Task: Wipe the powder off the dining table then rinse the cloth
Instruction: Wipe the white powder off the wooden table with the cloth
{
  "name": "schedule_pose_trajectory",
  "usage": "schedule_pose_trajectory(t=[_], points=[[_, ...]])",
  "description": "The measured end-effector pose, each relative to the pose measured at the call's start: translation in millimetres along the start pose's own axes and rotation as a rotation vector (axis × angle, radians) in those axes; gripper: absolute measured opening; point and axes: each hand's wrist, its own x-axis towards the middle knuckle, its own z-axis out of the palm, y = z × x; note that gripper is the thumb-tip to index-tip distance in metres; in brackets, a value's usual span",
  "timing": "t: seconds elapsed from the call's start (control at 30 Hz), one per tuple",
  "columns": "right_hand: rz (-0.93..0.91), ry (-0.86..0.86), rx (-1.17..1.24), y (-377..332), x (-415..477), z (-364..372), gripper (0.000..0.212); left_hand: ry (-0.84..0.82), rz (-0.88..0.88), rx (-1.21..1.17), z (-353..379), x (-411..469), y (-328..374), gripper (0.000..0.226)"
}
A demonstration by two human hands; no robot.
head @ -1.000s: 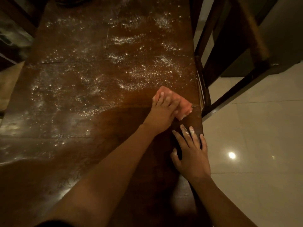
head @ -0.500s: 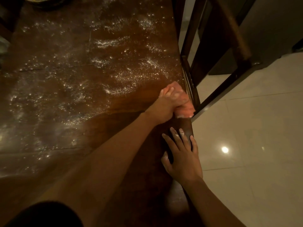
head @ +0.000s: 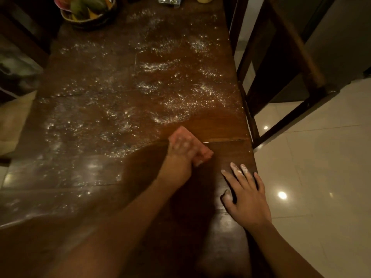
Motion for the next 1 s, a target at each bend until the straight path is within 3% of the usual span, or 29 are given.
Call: schedule_pose_trajectory(t=[0.1, 0.17, 0.23, 0.33, 0.43, 0.5, 0.57, 0.63, 0.7, 0.83, 1.0], points=[[0.023, 0.025, -0.001, -3, -1, 1, 0.063, -0.093, 0.283, 0.056, 11, -38, 0, 0.064], [0.035, 0.030, 0.011, -3, -1, 0, 0.062, -0.124, 0.310, 0.043, 12, -67, -28, 0.067], [0.054, 0.027, 0.010, -6, -3, 1, 0.062, -0.070, 0.202, 0.021, 4, -92, -65, 0.067], [0.146, 0.037, 0.025, -24, -3, 6, 0.064, -0.013, -0.098, -0.031, -13, -115, -114, 0.064], [0.275, 0.064, 0.082, -67, -2, 15, 0.071, -0.020, -0.119, -0.022, -21, -129, -116, 0.066], [0.183, 0.069, 0.166, -109, -4, 22, 0.066, -0.143, 0.035, -0.081, -19, -140, -106, 0.078], [-0.015, 0.054, 0.230, -156, -7, 30, 0.060, -0.262, 0.137, -0.210, -24, -148, -104, 0.069], [-0.164, 0.011, 0.200, -199, -5, 39, 0.058, -0.257, 0.142, -0.448, -40, -155, -113, 0.066], [-0.186, -0.047, 0.114, -230, 4, 48, 0.058, -0.168, 0.088, -0.535, -53, -172, -133, 0.064], [-0.130, -0.022, -0.088, -252, 35, 50, 0.050, 0.005, -0.031, -0.375, -51, -243, -192, 0.063], [0.067, -0.049, -0.002, -306, 73, 59, 0.055, 0.065, -0.400, -0.310, -27, -345, -268, 0.065]])
